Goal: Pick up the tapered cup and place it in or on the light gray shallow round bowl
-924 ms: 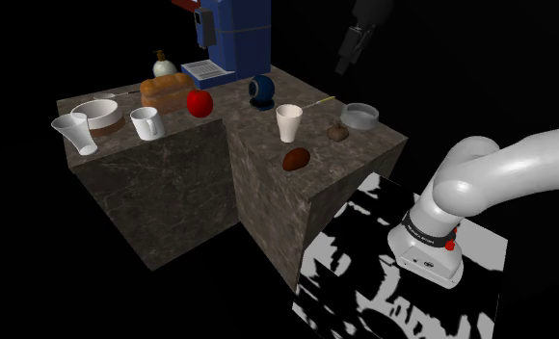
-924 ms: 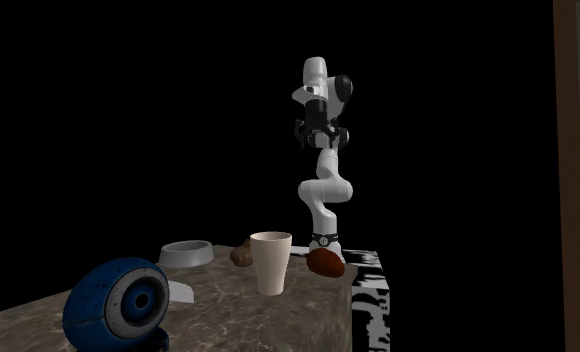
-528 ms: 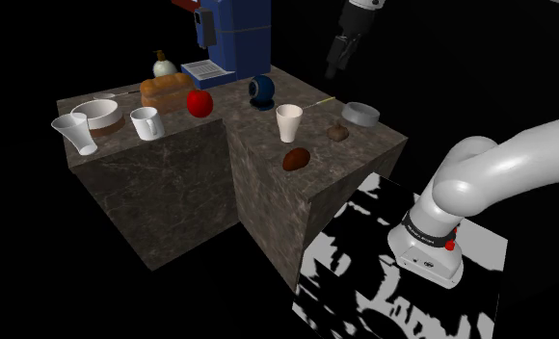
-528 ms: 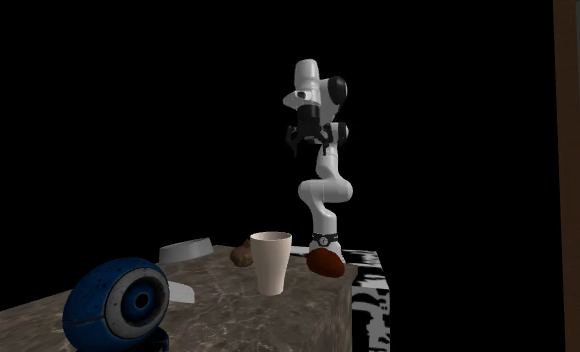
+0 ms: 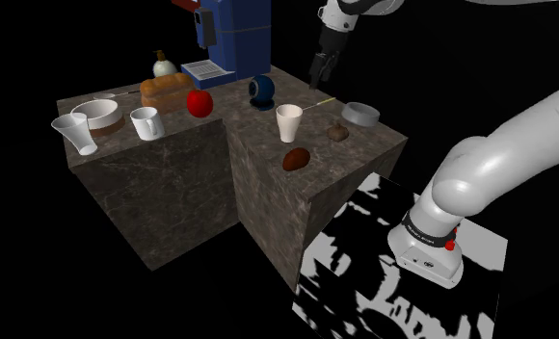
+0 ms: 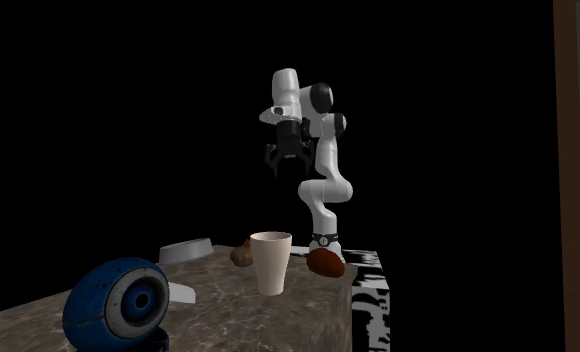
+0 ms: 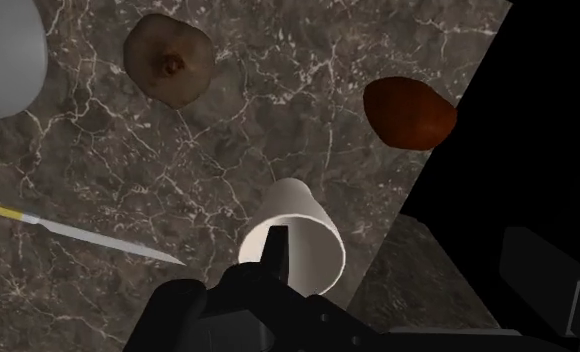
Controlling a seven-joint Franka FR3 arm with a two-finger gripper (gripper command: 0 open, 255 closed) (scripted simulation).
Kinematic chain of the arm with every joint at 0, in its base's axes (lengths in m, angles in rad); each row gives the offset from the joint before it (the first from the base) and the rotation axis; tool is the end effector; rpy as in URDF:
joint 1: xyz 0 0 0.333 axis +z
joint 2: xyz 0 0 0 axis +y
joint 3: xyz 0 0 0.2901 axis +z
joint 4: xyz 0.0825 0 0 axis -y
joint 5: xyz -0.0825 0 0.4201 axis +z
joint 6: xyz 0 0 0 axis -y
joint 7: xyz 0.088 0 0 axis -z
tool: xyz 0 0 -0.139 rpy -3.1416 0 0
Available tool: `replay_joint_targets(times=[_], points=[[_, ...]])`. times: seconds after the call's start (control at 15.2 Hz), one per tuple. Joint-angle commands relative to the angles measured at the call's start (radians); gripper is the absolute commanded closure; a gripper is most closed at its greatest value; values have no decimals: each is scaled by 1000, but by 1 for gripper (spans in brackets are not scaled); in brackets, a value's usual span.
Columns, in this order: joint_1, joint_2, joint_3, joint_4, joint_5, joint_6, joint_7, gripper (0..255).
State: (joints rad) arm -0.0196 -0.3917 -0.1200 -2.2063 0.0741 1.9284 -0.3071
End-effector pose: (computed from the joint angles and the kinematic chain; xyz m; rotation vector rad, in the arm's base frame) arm 0.4926 -0.0642 0.4823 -3.0365 -0.2310 -0.2035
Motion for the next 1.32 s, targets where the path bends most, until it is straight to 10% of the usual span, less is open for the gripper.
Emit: replay_joint_targets(times=[0.0, 0.86, 1.25], points=[[-1, 76, -19, 30, 12, 30, -27, 0], [-39, 580, -90, 323, 153, 114, -207, 0], [-40, 630, -83, 307, 172, 173, -222, 0]])
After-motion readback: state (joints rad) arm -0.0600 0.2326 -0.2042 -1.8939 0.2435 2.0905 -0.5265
